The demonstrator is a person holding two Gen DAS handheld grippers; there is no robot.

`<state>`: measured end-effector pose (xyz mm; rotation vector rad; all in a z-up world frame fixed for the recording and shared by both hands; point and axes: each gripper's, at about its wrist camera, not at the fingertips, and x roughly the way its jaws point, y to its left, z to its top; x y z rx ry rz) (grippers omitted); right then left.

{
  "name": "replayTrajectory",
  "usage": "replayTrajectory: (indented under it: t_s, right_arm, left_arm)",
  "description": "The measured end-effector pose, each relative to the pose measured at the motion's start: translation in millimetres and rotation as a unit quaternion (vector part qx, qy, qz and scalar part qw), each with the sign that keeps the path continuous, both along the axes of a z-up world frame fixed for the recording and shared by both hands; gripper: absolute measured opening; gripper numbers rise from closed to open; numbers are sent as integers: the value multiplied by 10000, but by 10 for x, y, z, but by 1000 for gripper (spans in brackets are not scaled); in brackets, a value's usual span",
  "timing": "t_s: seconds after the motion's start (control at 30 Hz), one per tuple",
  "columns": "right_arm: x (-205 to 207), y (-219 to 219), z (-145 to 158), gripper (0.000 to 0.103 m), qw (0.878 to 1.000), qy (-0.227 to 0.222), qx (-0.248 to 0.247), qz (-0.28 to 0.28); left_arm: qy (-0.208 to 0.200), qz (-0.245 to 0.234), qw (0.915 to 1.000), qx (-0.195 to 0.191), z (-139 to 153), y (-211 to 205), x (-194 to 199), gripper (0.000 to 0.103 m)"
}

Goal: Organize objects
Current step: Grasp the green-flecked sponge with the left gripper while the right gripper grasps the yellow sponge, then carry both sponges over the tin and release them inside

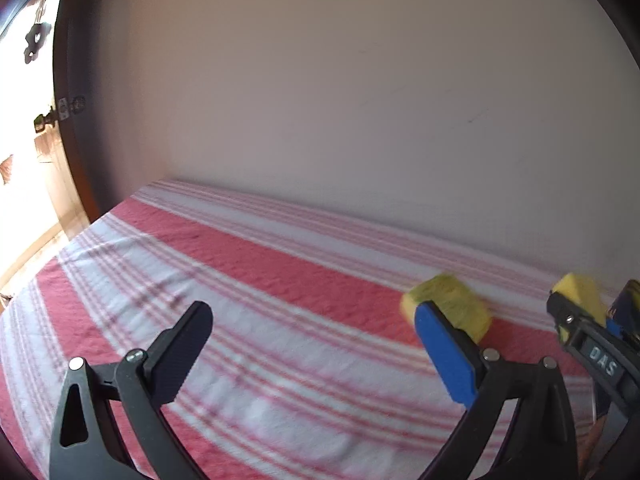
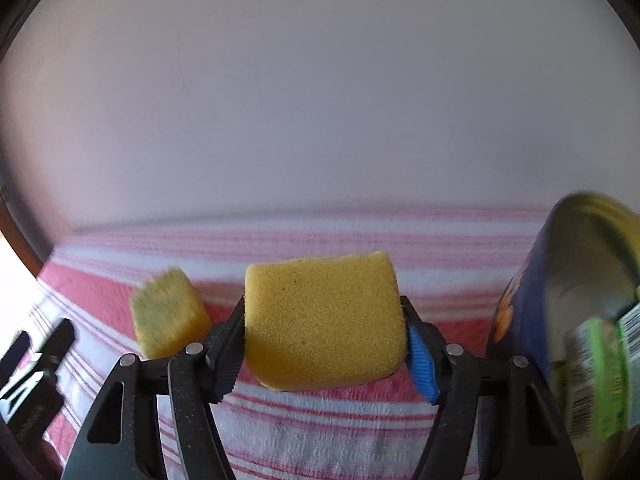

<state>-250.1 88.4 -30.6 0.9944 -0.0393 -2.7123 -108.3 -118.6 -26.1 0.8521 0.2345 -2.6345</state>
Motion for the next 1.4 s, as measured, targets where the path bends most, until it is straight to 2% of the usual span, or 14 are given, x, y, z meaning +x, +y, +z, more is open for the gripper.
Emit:
replayTrajectory:
  t_s: [0.07, 0.17, 0.27, 0.37, 0.47, 0.53, 0.57, 0.63, 0.7, 0.8, 0.93, 1.07, 1.23, 1.4]
  right_arm:
    - [72, 24, 106, 70, 9990, 435, -70, -3]
    - [188, 60, 247, 71, 9939, 1078, 76, -214]
    - [225, 171, 370, 71, 9883, 1464, -37, -431]
    - [181, 263, 421, 71, 9841, 1657, -6, -644]
    - [143, 362, 431, 71, 9823, 1661, -105, -859]
    - [100, 418, 425, 71, 9819, 1628, -157, -955]
    - [79, 436, 420, 71, 9820, 1604, -175, -983]
    - [26, 463, 400, 71, 9832, 1509, -230, -1000]
    - [-33, 460, 368, 71, 9850, 1402, -214, -984]
    - [-89, 439, 340, 71, 9868, 1315, -163, -932]
    - [-130, 442, 343, 71, 9867, 1331, -139, -923]
    - [-187, 438, 335, 71, 9871, 1346, -127, -859]
    - [-212, 403, 343, 71, 9866, 1443, -59, -760]
    - [-171, 388, 377, 71, 9840, 1640, 1, -699]
  left_arm:
    - [-73, -104, 9999, -3, 0, 107, -107, 102]
    - [-213, -312, 9993, 33, -26, 284, -283, 102]
    - [-377, -395, 9984, 142, -64, 421, -447, 101]
    - [-523, -404, 9976, 207, -94, 552, -604, 101]
    - [-678, -479, 9960, 338, -141, 648, -764, 101]
    - [-928, -576, 9932, 398, -198, 692, -879, 100]
    - [-1188, -596, 9904, 391, -261, 712, -959, 97]
    - [-1428, -577, 9870, 458, -333, 700, -1030, 92]
    - [-1384, -560, 9877, 469, -329, 683, -1021, 90]
    - [-1316, -535, 9890, 408, -306, 643, -978, 71]
    - [-1272, -685, 9886, 421, -294, 594, -930, 61]
    - [-986, -647, 9918, 498, -235, 532, -807, 59]
    - [-362, -476, 9981, -132, -32, 589, -496, 59]
    - [11, -315, 9983, -485, 65, 588, -232, 59]
